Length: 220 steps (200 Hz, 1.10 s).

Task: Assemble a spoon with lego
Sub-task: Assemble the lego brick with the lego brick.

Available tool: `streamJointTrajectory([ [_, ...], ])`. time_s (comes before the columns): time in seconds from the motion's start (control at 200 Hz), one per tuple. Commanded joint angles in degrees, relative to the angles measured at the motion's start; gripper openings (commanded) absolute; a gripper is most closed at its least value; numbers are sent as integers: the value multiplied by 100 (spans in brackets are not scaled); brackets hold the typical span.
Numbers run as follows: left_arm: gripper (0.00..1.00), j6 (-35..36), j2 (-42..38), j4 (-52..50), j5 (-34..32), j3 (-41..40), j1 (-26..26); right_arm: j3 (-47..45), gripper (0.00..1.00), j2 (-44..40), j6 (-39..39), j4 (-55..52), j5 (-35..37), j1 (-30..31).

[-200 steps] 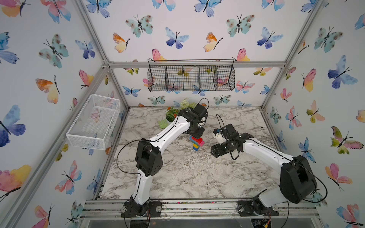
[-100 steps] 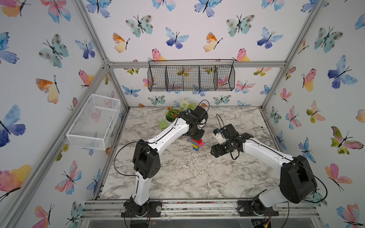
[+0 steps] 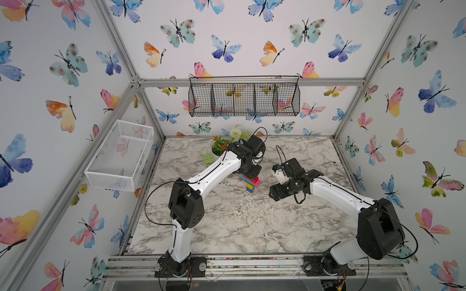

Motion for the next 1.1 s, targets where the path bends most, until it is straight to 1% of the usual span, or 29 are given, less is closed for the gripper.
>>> streamJointTrajectory([
  [0.0, 22, -62, 9, -24, 29, 187, -38, -50, 86, 73, -65, 3, -71, -15],
  [0.185, 22, -88, -126, 29, 40, 25, -39, -67, 86, 47, -62, 13, -81, -15],
  [1.096, 22, -66, 15, 0, -32, -94, -21, -64, 86, -14, -66, -32, -61, -15],
])
